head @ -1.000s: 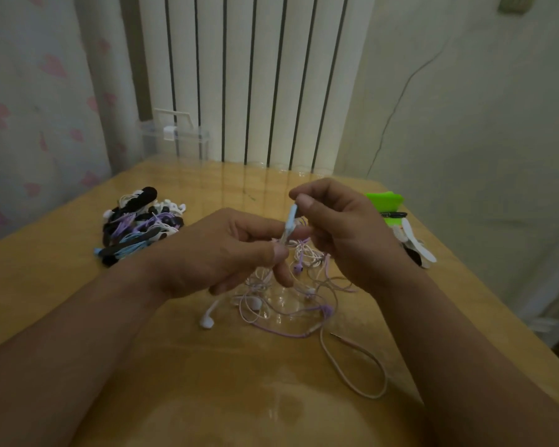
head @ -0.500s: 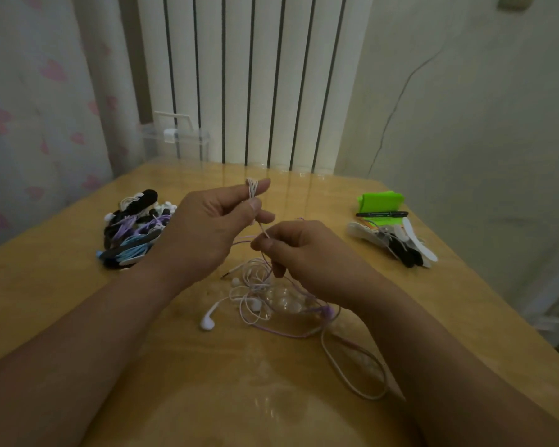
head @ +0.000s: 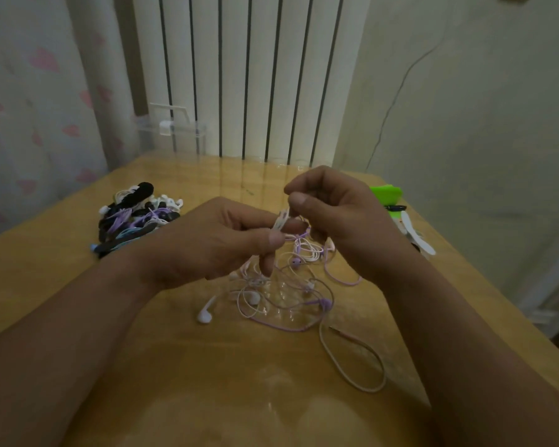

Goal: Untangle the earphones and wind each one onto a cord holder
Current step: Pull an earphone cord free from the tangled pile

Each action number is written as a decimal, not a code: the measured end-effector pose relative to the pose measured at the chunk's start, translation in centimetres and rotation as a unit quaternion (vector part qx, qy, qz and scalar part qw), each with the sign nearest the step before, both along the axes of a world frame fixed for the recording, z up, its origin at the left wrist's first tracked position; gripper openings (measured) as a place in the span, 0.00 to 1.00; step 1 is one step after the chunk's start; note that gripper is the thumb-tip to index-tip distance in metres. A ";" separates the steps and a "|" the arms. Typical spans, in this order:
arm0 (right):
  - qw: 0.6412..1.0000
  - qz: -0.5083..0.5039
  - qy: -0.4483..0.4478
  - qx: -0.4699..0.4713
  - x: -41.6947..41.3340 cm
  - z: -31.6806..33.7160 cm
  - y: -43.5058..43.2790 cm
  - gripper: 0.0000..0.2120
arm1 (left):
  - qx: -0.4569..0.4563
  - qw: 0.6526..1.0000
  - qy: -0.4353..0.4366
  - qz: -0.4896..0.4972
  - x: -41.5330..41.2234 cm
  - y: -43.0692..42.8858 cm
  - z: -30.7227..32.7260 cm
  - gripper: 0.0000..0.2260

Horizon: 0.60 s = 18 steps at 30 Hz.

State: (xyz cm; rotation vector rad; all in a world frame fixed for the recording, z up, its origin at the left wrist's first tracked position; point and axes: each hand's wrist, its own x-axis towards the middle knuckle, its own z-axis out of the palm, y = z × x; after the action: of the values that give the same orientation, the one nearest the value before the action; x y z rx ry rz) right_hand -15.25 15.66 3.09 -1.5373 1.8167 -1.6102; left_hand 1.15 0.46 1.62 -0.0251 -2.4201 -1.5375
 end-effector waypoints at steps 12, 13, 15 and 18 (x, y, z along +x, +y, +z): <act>0.986 0.006 0.079 0.150 3.1 -2.3 -2.3 0.12 | 0.123 0.964 0.158 0.174 -0.8 -0.8 -0.6 0.15; 0.979 0.002 0.109 0.171 3.3 -2.4 -2.3 0.12 | 0.057 0.963 0.158 0.210 -0.8 -0.8 -0.6 0.15; 0.972 -0.010 0.153 0.180 3.7 -2.3 -2.1 0.11 | -0.067 0.952 0.148 0.261 -0.8 -0.9 -1.0 0.15; 0.969 -0.072 0.189 0.139 2.8 -1.7 -1.7 0.10 | -0.176 0.945 0.106 0.254 -0.6 -1.2 -1.3 0.16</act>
State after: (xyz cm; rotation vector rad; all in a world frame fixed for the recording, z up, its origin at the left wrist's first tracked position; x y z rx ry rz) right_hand -12.44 13.95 1.35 -1.6948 2.2853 -1.1023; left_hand 0.58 -0.75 0.30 0.3198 -2.2565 -0.8256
